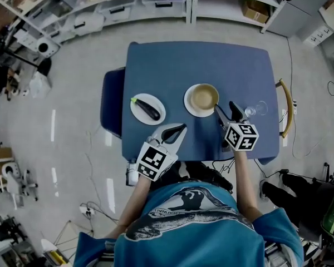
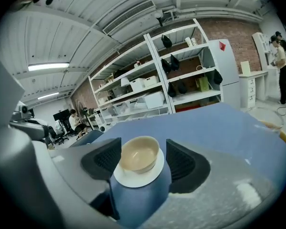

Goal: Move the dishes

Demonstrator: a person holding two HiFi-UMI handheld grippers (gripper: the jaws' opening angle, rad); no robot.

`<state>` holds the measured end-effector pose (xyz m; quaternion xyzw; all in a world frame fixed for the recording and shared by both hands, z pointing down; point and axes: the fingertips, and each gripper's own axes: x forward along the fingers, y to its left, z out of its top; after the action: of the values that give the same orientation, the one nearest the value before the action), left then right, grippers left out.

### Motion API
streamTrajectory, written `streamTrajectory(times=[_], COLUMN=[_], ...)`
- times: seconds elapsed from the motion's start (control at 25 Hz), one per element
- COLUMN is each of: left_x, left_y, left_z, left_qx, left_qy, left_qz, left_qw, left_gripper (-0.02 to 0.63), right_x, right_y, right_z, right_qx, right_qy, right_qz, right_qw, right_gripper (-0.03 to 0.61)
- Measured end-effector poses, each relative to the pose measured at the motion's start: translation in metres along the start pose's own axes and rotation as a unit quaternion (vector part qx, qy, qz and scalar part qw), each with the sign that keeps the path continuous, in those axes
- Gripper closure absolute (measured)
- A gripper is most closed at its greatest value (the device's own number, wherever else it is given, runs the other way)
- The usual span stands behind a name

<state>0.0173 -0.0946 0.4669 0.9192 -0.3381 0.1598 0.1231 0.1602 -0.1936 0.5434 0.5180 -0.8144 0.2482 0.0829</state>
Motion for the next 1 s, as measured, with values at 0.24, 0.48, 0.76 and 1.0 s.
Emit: streamTrajectory(times=[0.24,0.48,0.76,1.0], left_x=[-0.010,-0.019,-0.024,-0.026], left_y=[0.011,0.022,0.032,0.038], left_z=[0.001,-0.005,-0.007,-0.008], left_qx=[-0.032,-0.038,-0.042,-0.045], left_qy=[-0.015,-0.010,-0.013,-0.017], left_qz=[0.011,0.028,0.033,0.035], left_qw=[0.9993,0.9988,0.9984,0.9982], left_gripper=[0.600,0.600,0.600,0.600], right_x=[0.052,0.068,0.071,0.075], right_y=[-0.019,-0.027,-0.020,0.003], right_z=[-0.022,-0.041,-0.042,-0.035], right_qx=[0.038,0.085,0.102,0.062], right_qy=[0.055,0.089,0.096,0.120], right_qz=[-0.016,-0.035,-0.042,-0.011], right_qw=[0.998,0.992,0.989,0.991], right_gripper=[0.301,0.418,0.558,0.560])
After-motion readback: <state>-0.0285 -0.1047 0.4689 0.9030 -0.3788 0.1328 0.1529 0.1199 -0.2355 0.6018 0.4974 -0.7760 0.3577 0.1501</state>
